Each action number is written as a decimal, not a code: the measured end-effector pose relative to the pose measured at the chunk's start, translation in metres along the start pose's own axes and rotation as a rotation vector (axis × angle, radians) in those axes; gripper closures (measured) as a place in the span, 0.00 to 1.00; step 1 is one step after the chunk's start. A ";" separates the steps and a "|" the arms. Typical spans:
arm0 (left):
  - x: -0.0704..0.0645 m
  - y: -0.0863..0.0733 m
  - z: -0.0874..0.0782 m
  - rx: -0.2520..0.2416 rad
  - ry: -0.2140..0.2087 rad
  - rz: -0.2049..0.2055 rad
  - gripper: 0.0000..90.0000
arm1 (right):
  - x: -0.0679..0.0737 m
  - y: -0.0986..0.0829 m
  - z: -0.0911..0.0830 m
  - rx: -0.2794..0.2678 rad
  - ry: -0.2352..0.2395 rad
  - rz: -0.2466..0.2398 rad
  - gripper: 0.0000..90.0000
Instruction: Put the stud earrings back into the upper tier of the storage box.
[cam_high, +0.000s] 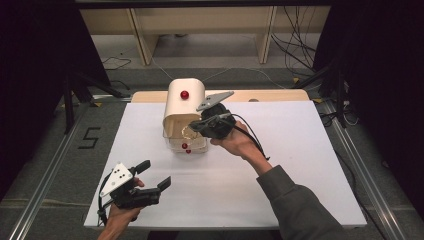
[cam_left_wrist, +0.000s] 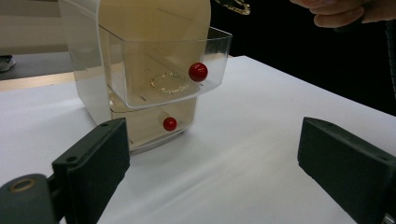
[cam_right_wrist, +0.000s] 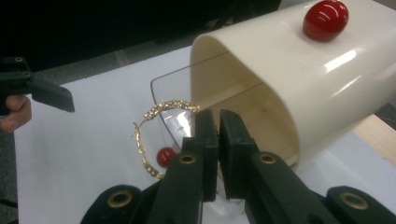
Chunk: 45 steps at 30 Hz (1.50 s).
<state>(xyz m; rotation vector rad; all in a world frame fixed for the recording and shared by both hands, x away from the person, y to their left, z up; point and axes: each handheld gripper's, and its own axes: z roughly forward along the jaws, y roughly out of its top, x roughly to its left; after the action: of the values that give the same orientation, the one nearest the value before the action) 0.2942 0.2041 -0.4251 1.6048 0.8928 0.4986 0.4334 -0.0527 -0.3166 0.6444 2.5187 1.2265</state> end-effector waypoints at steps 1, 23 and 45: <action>0.000 0.000 0.000 0.001 0.000 0.000 0.10 | 0.001 0.002 0.002 0.001 -0.002 0.003 0.96; 0.000 0.000 0.000 -0.002 -0.002 0.000 0.10 | -0.006 0.010 0.036 0.053 -0.053 0.023 0.96; 0.000 0.000 0.000 0.004 -0.006 0.001 0.10 | -0.003 -0.001 0.008 0.001 0.063 0.041 0.63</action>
<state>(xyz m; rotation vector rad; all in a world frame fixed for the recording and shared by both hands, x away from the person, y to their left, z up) 0.2940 0.2036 -0.4253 1.6096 0.8889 0.4935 0.4386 -0.0492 -0.3218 0.6705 2.5699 1.2789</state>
